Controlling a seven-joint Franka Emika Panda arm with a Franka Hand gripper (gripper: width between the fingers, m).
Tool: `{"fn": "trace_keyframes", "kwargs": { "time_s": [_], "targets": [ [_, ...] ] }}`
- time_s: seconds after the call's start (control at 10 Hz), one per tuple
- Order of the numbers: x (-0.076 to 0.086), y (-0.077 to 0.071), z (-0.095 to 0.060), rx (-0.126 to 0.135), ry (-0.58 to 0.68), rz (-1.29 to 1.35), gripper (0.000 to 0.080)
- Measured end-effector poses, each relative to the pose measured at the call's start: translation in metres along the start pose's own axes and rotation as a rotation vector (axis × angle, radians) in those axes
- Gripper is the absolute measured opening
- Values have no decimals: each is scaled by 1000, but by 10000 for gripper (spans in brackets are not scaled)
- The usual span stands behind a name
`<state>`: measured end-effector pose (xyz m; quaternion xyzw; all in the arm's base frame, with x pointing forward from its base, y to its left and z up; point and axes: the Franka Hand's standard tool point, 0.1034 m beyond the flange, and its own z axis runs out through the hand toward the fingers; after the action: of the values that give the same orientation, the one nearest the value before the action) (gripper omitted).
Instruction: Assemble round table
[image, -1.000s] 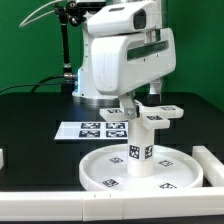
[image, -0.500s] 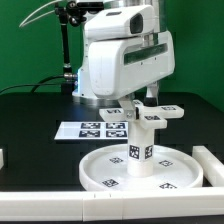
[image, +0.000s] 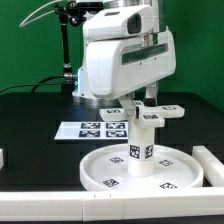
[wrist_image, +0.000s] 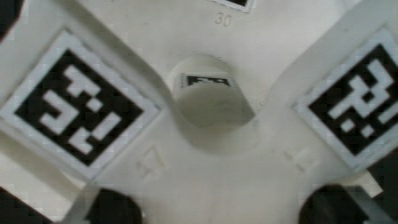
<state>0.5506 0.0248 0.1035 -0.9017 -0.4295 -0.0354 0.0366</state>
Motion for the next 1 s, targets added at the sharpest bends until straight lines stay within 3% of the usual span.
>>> {"fn": "trace_keyframes", "kwargs": {
  "time_s": [1.0],
  "targets": [
    [1, -1, 0, 6, 10, 649, 442]
  ]
}}
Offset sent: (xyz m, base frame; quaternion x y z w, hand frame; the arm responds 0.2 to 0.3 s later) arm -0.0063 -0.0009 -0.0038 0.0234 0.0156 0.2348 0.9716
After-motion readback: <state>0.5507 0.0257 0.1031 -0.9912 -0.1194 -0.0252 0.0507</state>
